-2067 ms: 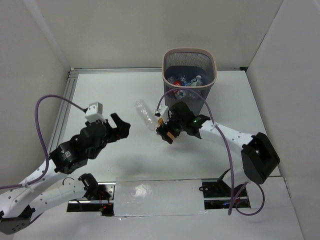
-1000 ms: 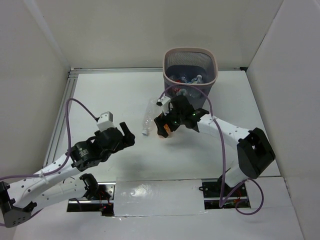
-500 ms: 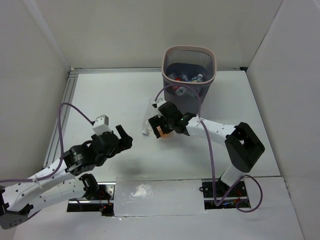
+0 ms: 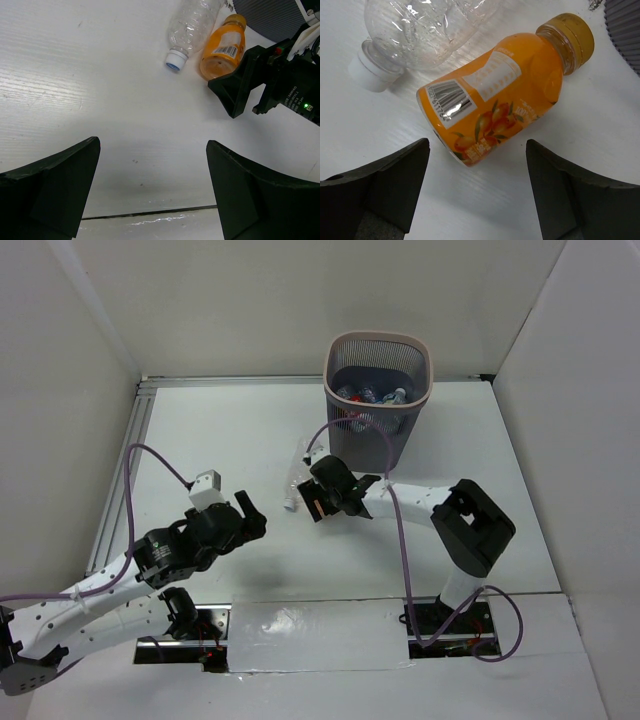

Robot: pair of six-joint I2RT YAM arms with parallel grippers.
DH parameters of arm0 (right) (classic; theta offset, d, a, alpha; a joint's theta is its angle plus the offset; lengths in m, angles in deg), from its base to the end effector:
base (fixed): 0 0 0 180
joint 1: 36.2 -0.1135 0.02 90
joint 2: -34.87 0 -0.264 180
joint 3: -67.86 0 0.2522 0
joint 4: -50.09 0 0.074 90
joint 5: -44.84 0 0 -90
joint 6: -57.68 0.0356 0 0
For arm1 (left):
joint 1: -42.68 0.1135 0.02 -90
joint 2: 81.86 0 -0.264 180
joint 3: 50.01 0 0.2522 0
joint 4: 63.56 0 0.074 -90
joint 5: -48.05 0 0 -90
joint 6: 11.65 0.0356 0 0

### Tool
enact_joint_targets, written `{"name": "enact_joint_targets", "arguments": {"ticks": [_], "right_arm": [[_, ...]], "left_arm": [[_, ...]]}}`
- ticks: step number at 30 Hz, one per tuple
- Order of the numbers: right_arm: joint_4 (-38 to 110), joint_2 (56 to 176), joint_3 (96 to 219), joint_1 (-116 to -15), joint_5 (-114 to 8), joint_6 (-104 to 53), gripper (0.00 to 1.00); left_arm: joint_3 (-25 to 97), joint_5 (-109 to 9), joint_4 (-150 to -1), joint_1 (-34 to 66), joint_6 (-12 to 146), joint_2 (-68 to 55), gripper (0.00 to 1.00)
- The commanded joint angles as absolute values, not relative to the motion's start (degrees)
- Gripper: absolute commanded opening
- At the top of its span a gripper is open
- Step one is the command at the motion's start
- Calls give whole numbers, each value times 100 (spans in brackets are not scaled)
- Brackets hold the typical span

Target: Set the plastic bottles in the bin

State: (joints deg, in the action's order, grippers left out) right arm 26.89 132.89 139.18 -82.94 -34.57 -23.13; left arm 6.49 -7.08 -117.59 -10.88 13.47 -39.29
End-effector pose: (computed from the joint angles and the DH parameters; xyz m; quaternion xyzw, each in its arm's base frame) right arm 0.2462 0.2521 0.1782 -0.2711 0.8958 0.0835 0.3422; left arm 0.1051 -0.1080 0.2863 -0.2111 0.8483 -0.2067 0.4393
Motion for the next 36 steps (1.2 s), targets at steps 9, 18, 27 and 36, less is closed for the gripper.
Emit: {"name": "enact_joint_targets", "arguments": {"ticks": [9, 18, 27, 36], "right_arm": [[2615, 12833, 13937, -8278, -4222, -3229, 90], [1779, 10713, 13296, -7796, -6586, -6547, 99], [1339, 10940, 12627, -6749, -8066, -12091, 99], [1752, 11986, 13391, -6670, -7961, -12723, 99]], "left_arm": [[646, -548, -11616, -1119, 1305, -3993, 100], [313, -548, -11564, -1119, 1305, -4221, 100], [198, -548, -11511, -1172, 1305, -4380, 100], [-12, -548, -11564, -1172, 1174, -4775, 100]]}}
